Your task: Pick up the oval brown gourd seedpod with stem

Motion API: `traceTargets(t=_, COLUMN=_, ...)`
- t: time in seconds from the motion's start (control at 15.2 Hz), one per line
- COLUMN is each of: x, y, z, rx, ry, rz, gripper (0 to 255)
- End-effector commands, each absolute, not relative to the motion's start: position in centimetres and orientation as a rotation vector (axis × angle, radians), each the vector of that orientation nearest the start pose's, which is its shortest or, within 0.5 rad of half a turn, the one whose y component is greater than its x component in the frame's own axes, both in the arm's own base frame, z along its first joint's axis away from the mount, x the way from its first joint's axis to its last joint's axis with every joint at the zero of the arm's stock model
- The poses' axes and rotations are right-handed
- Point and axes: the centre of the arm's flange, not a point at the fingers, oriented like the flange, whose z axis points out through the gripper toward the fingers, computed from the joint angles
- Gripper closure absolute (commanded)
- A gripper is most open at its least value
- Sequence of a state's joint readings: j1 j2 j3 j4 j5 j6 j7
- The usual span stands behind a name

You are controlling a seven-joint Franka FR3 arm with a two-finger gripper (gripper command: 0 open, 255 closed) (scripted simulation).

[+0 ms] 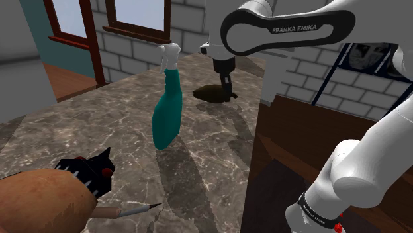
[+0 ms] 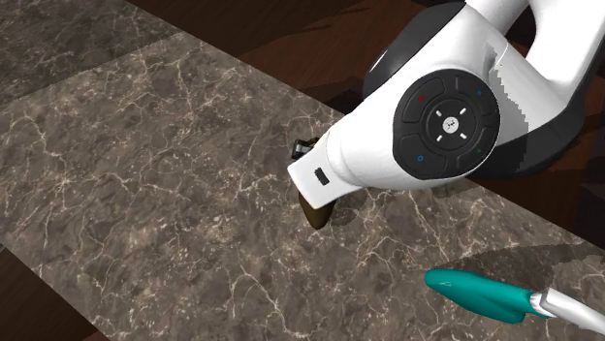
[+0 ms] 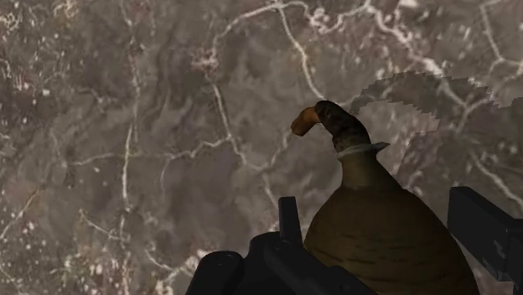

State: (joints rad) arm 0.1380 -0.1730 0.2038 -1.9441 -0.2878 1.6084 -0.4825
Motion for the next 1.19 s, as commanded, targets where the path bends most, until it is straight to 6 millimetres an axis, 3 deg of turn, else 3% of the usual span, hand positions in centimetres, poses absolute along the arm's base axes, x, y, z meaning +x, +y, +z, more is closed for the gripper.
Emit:
traceTargets(t=0.0, x=47.0, y=14.3, z=54.5, rx=-3.124, ry=-1.422, rz=0.329, gripper=255)
traceTargets(t=0.46, x=47.1, y=14.3, z=54.6, rx=-3.124, ry=-1.423, rz=0.329, gripper=255)
traceTargets(t=1.12, x=47.1, y=14.3, z=59.9, rx=-3.124, ry=-1.423, rz=0.329, gripper=255)
